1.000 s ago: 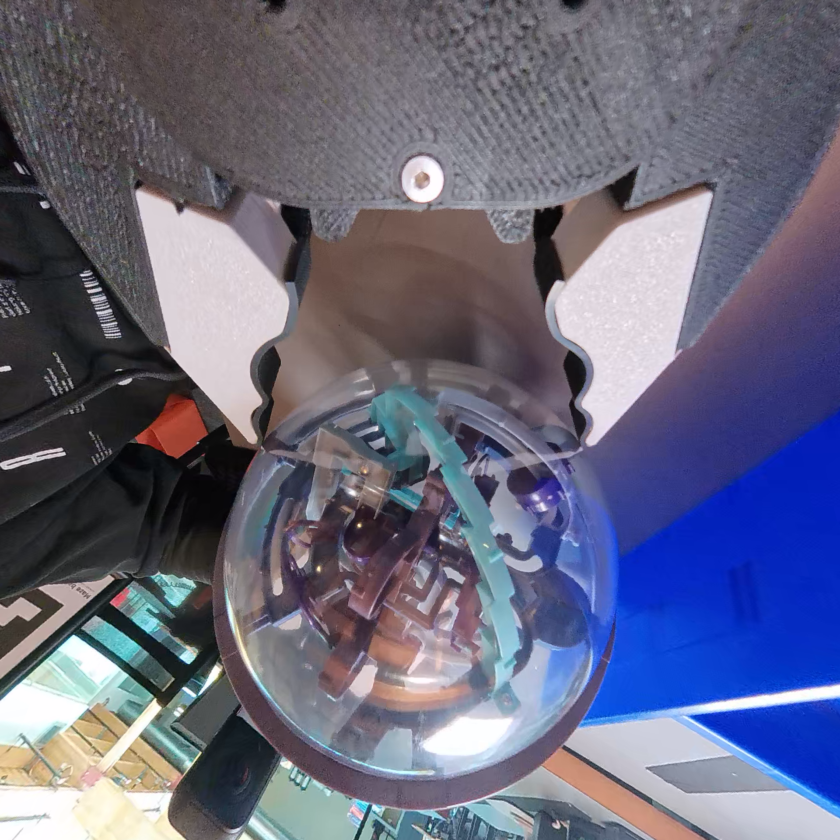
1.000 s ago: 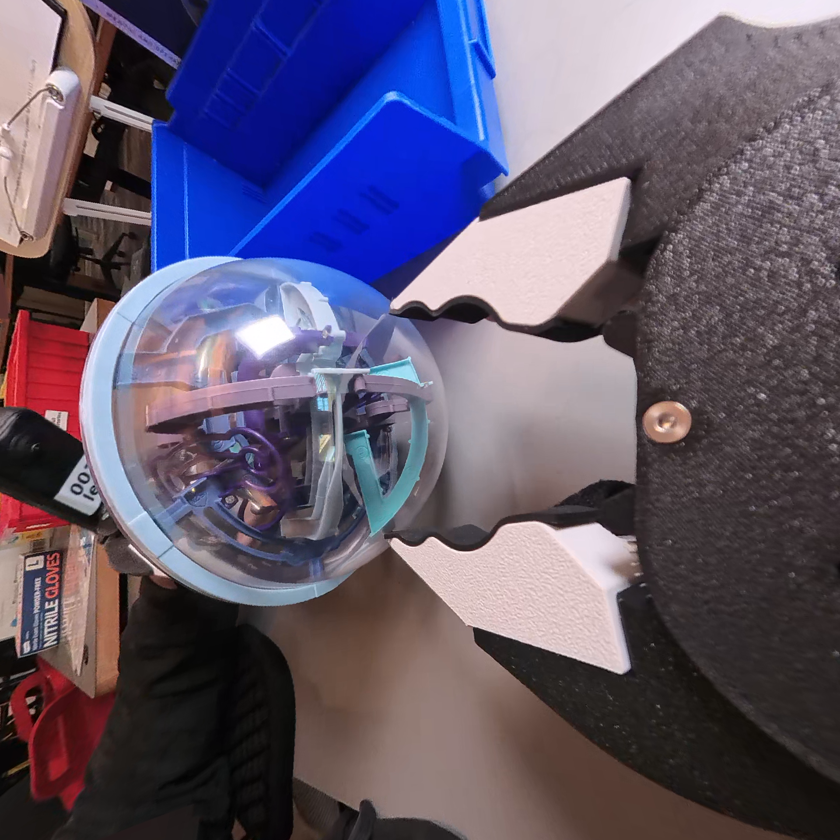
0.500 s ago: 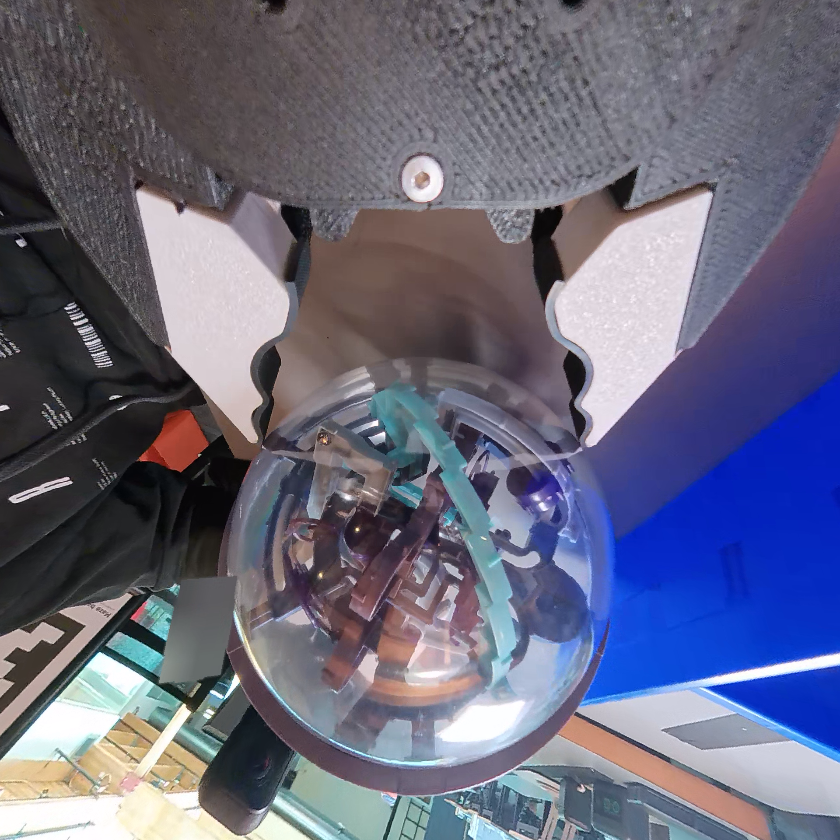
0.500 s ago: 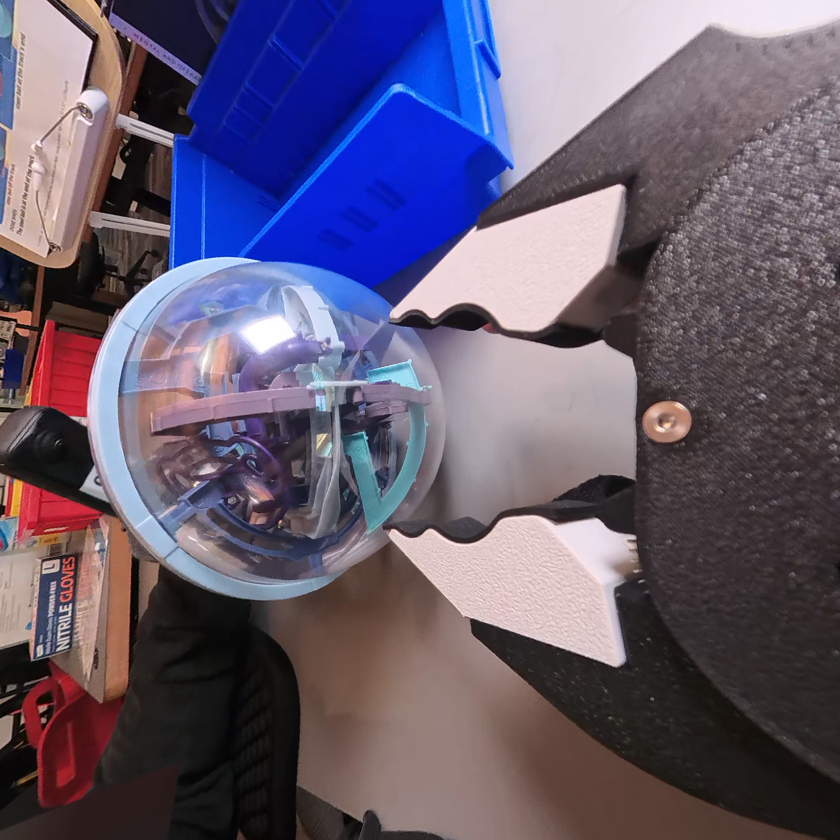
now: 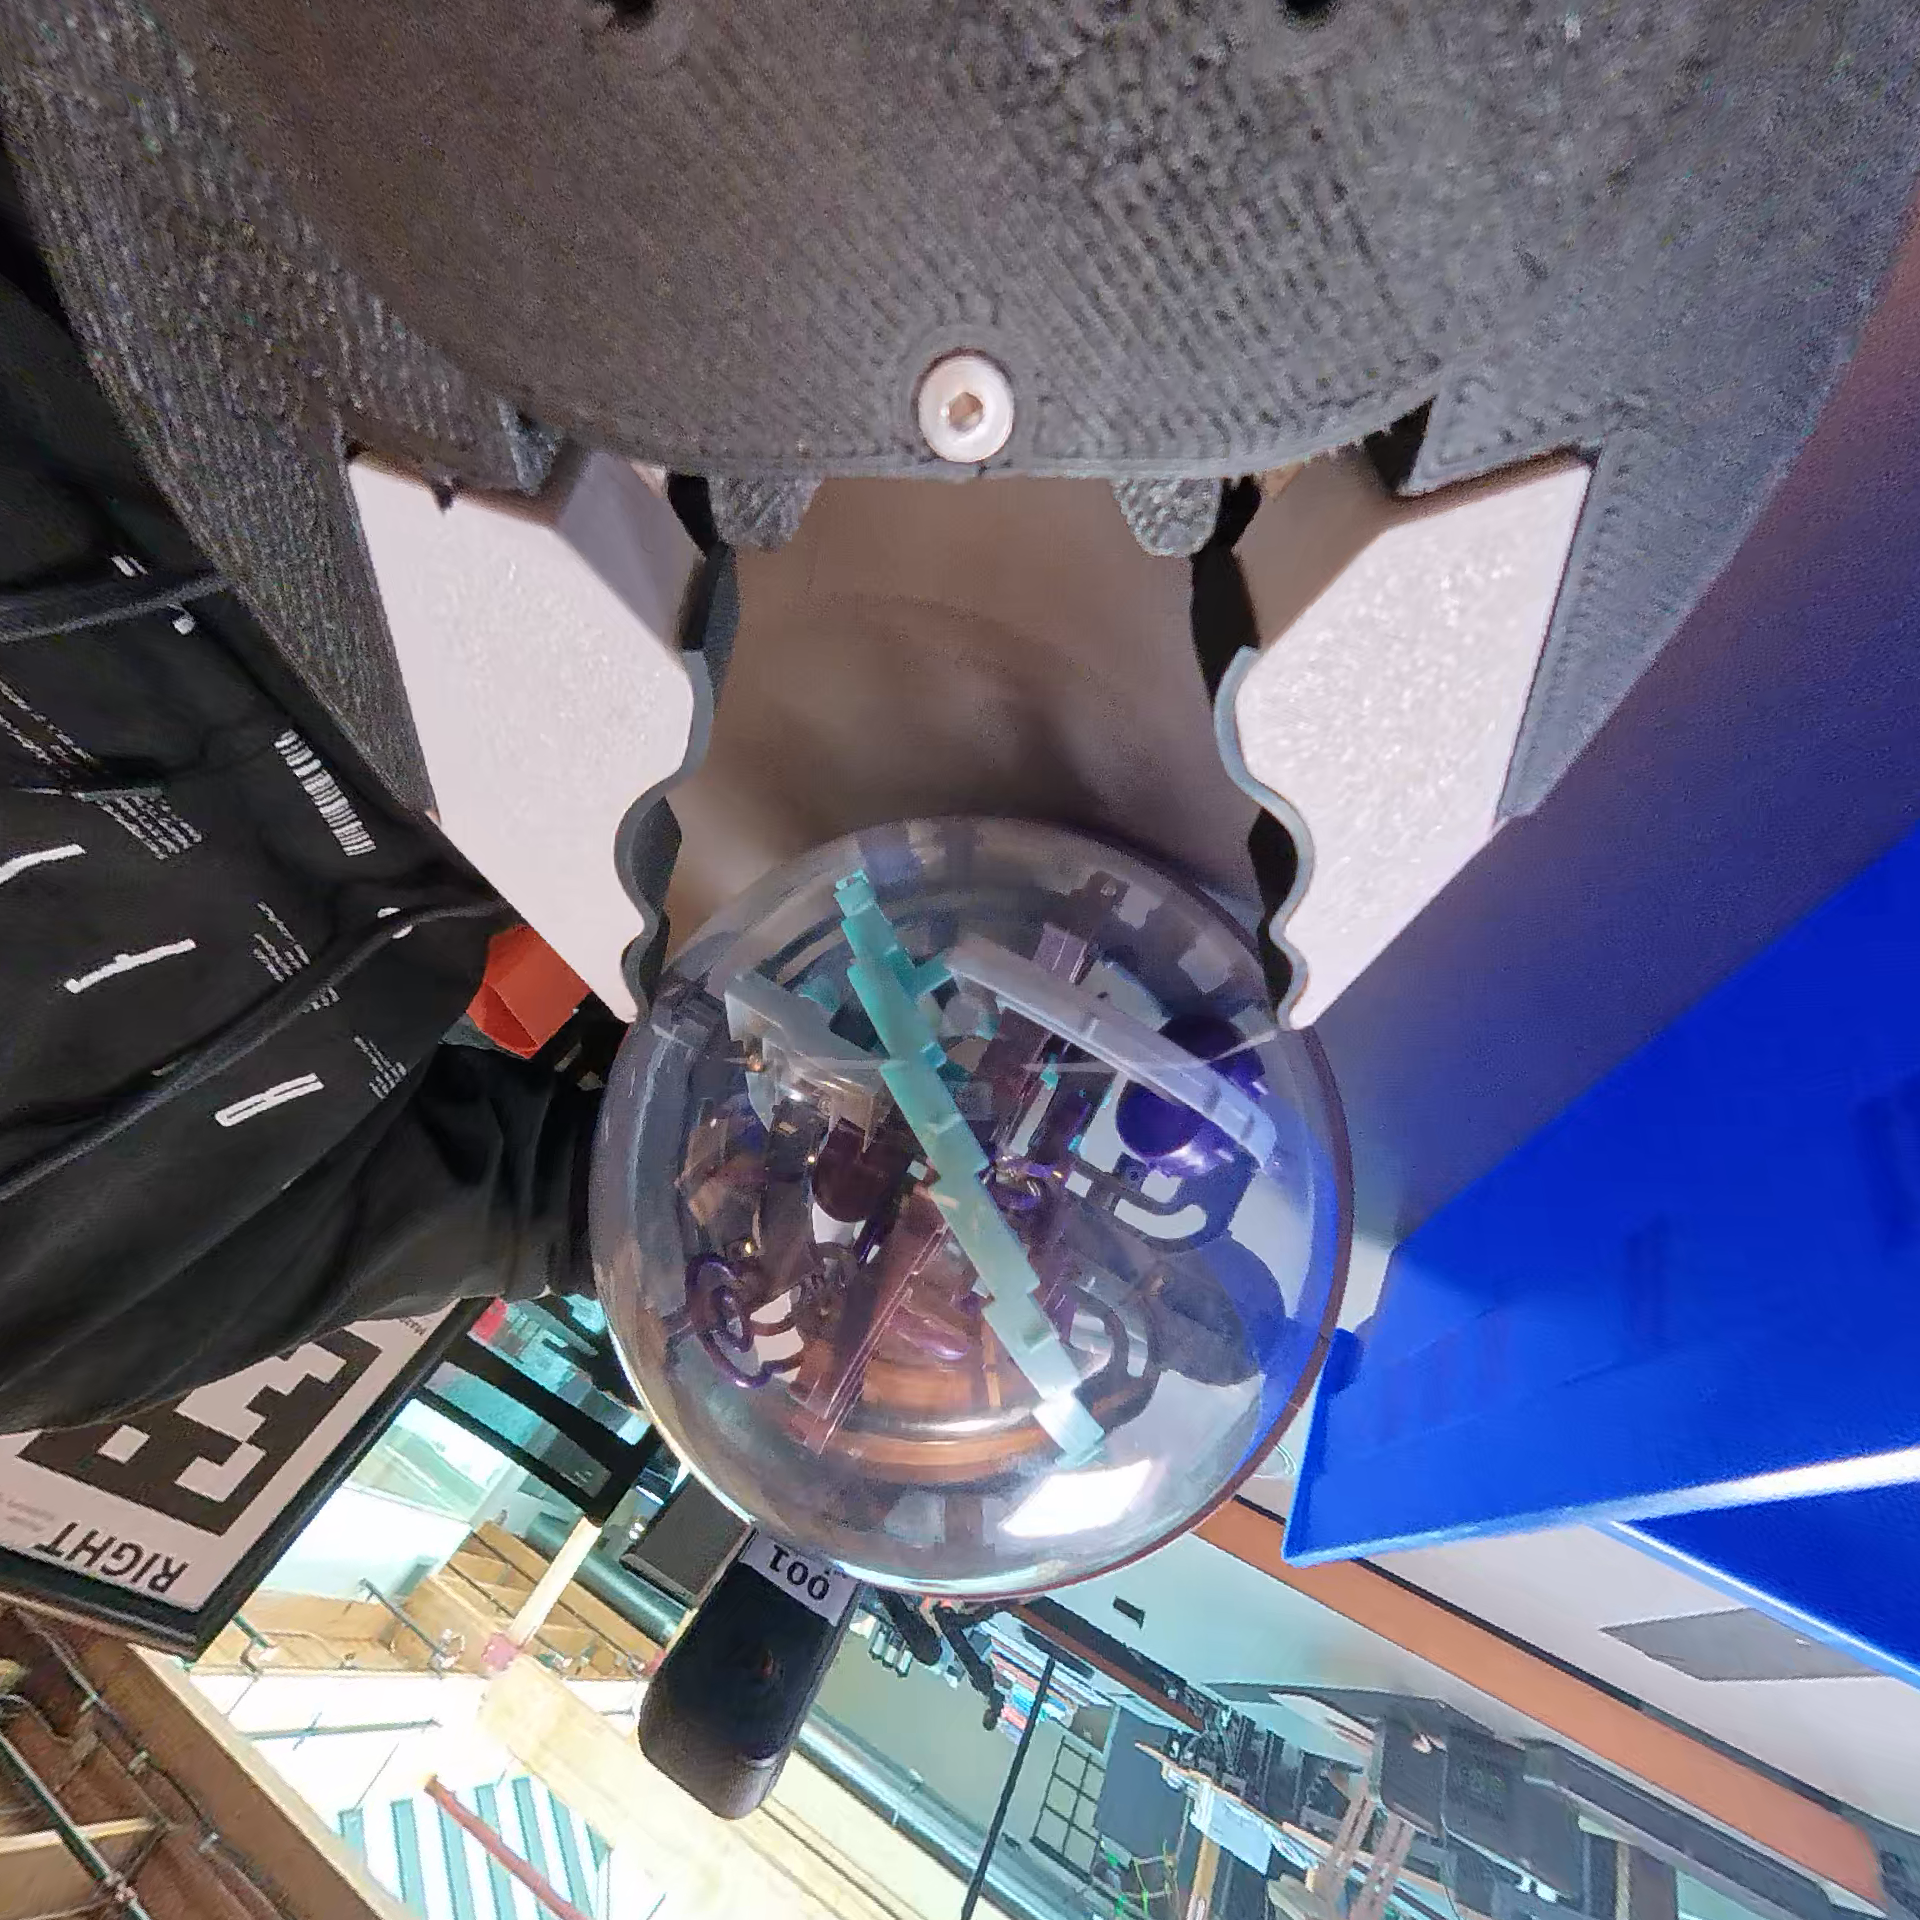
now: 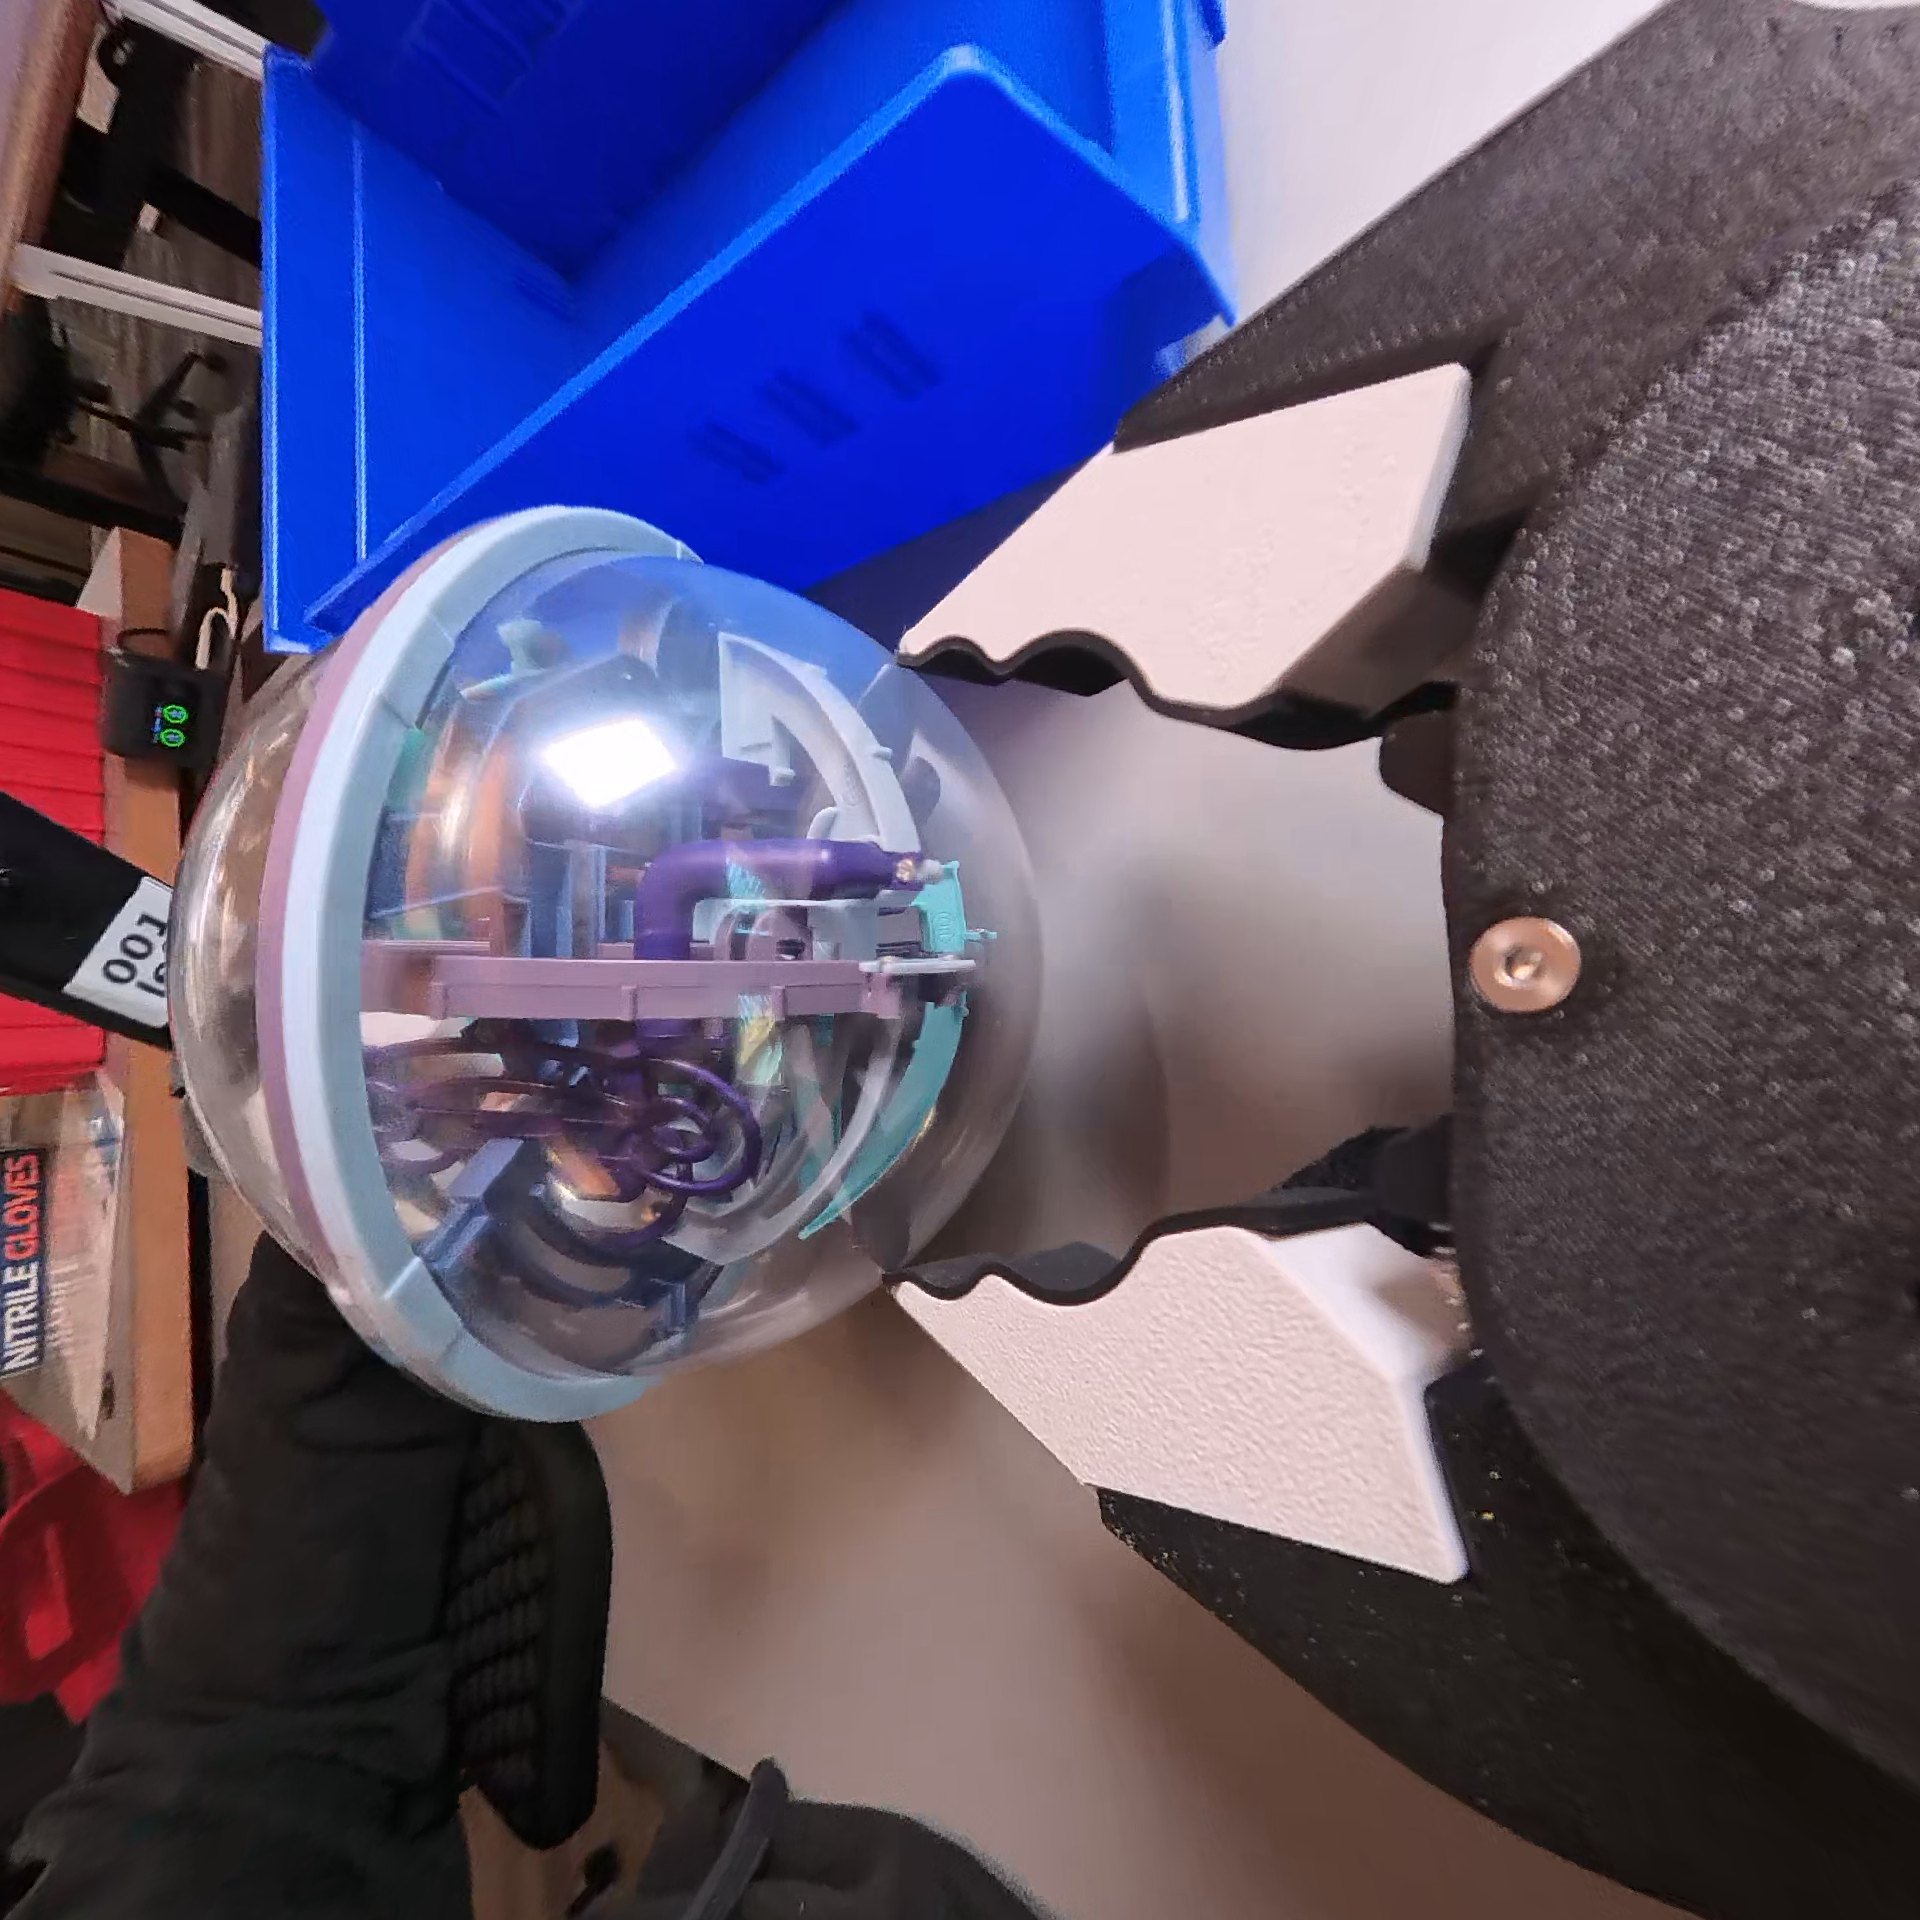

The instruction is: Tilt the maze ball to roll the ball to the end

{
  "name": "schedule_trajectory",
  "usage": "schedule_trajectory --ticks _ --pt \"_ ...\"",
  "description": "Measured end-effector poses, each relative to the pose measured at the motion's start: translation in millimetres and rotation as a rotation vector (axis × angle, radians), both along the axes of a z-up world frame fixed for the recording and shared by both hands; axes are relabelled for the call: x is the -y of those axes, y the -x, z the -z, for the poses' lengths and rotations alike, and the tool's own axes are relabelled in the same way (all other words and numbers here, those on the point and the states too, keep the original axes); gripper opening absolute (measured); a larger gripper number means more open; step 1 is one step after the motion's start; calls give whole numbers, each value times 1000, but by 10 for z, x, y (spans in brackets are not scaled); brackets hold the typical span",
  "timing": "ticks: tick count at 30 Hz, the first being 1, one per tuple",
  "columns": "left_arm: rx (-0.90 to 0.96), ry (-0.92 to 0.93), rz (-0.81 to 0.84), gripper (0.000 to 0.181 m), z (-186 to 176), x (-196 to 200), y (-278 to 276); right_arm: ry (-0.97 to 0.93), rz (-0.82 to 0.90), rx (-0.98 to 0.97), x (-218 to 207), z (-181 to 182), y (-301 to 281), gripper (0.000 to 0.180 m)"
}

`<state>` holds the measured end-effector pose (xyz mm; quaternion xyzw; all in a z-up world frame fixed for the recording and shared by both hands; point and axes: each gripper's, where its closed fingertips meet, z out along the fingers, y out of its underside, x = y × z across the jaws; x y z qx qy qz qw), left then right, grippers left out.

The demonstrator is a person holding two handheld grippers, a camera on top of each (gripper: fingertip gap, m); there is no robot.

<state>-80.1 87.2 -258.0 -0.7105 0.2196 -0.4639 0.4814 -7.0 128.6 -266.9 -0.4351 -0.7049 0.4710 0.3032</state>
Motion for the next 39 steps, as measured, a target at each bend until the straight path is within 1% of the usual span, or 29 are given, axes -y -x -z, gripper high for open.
schedule_trajectory --ticks 5,12,15,24,32,39 --pt "-3 -7 11 112 2 45 7 -12 16 -2 49 -19 -5 108" --pt "-17 28 71 108 54 131 16 10 24 -45 109 -183 17 109" --pt "-36 22 80 109 68 151 7 -2 21 -51 126 -199 20 110" --pt "-29 13 71 109 52 148 27 -1 38 -60 135 -174 24 110" --pt "-28 5 55 105 43 159 61 -12 54 -70 135 -172 28 109" --pt "-28 -1 11 95 35 168 138 -27 77 -89 109 -186 8 102"
